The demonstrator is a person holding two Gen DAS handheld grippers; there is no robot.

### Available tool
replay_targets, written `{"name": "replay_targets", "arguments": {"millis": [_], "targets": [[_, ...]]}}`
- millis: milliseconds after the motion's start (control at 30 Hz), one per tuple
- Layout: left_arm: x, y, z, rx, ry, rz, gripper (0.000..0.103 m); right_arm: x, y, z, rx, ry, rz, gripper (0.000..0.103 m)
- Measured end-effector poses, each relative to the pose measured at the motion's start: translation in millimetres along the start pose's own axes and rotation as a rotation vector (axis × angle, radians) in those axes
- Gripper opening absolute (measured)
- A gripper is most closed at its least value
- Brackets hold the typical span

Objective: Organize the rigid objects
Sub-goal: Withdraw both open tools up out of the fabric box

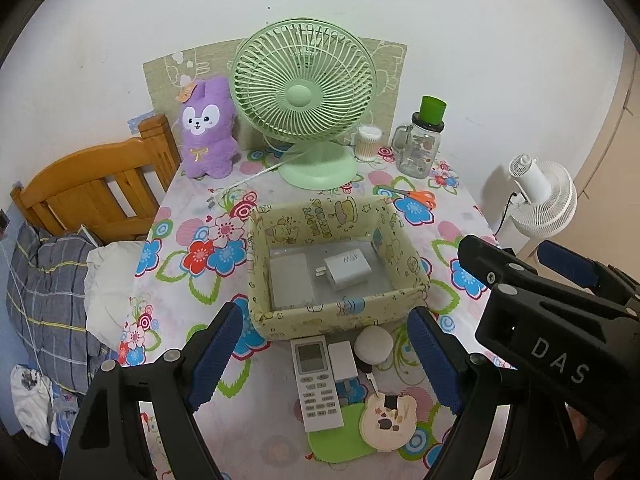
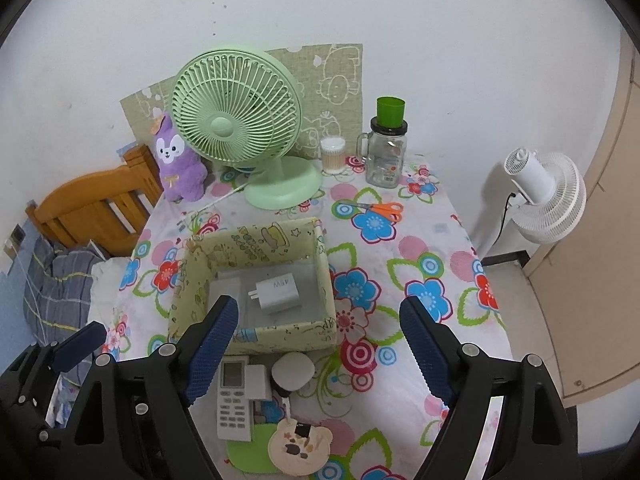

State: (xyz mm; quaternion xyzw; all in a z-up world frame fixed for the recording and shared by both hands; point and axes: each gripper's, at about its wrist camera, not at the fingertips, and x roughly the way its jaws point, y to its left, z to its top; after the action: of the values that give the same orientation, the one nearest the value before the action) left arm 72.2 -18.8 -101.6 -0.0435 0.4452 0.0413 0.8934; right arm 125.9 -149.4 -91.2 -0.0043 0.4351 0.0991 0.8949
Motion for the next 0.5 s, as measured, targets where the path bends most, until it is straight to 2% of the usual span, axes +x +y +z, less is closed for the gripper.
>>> {"name": "replay_targets", "arguments": {"millis": [500], "targets": [[19, 5, -23, -0.020, 0.048, -0.007, 0.094, 17, 4, -20, -0.019, 0.041, 0.002, 0.085]]}}
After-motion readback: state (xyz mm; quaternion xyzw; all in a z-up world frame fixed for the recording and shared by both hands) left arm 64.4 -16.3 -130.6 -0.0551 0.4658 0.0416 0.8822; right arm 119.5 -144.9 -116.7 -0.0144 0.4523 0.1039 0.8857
